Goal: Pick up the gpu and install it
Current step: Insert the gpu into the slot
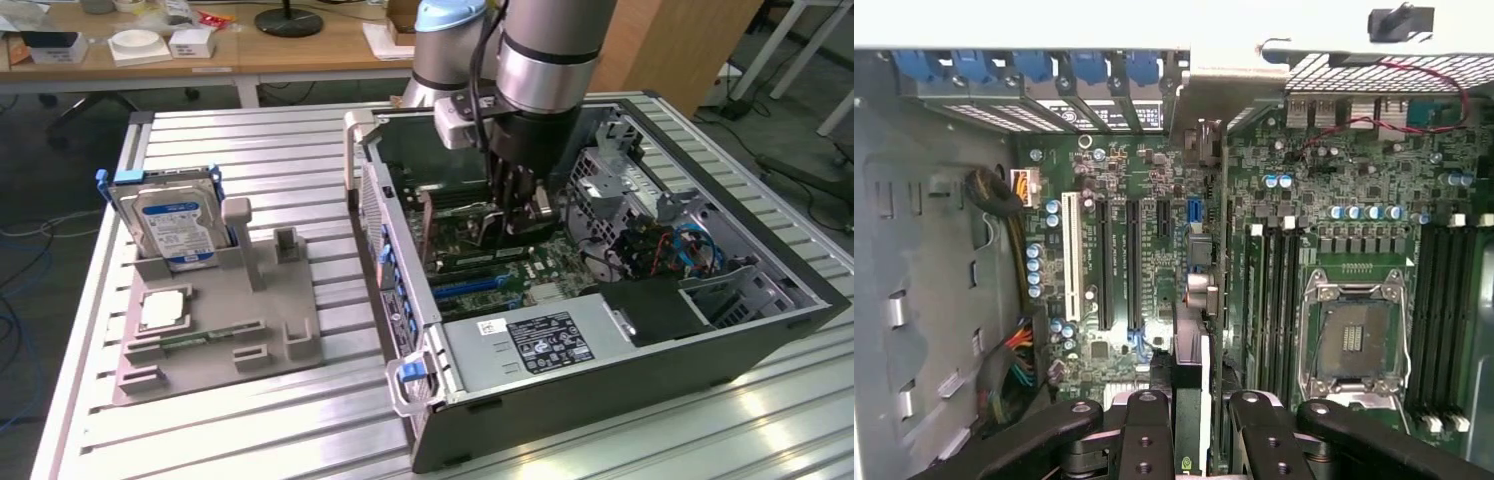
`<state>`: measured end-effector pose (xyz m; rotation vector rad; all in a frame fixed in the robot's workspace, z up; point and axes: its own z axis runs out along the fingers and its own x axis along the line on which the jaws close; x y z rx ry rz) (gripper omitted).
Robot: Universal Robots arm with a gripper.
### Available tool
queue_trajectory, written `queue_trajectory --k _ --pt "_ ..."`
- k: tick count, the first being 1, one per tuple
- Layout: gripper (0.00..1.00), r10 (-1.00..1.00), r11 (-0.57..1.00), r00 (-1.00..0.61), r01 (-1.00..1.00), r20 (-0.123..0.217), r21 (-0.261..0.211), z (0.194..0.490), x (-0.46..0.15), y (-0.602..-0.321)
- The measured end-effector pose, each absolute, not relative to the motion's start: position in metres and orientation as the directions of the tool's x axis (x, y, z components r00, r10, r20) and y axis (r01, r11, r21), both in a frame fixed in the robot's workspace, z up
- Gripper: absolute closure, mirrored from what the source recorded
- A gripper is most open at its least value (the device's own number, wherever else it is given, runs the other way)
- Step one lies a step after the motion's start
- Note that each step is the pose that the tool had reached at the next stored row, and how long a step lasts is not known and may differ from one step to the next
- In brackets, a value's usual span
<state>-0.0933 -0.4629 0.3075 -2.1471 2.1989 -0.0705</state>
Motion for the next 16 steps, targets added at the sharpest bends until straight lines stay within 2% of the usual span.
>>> queue_trajectory --k 16 --pt "0.73 -1.0 0.024 -0.023 -0.997 -0.016 -0.08 0.288 -0.096 -0.464"
